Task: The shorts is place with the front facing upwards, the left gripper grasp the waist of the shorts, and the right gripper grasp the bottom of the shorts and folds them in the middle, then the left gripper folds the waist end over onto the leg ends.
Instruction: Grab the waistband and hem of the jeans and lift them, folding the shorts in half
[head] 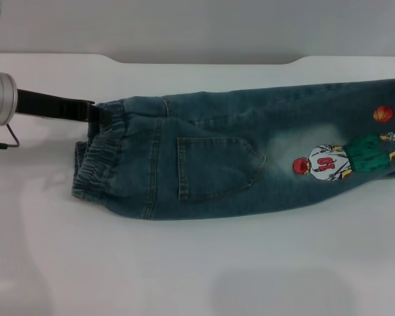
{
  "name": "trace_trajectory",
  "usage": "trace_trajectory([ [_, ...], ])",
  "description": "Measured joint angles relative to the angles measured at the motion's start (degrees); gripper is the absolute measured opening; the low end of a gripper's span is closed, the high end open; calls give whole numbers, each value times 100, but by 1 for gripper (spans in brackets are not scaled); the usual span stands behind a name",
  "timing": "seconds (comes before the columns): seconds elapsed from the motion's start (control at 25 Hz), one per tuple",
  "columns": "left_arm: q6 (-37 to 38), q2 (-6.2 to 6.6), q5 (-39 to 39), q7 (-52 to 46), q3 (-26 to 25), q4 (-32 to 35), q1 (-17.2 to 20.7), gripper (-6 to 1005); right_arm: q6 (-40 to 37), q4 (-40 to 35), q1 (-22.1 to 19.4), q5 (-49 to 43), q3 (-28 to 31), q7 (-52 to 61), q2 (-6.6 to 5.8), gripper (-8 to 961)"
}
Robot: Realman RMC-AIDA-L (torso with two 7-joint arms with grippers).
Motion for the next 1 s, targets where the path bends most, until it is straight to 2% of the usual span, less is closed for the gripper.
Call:
trace_trajectory([
  [0.36, -12, -2, -1, -6, 40, -55, -5, 45, 180, 300, 208, -99, 3, -3, -6, 26],
  [1.0, -29, -3, -41, -13, 67, -41, 47, 89, 196, 262, 235, -232, 3, -3, 0, 30],
])
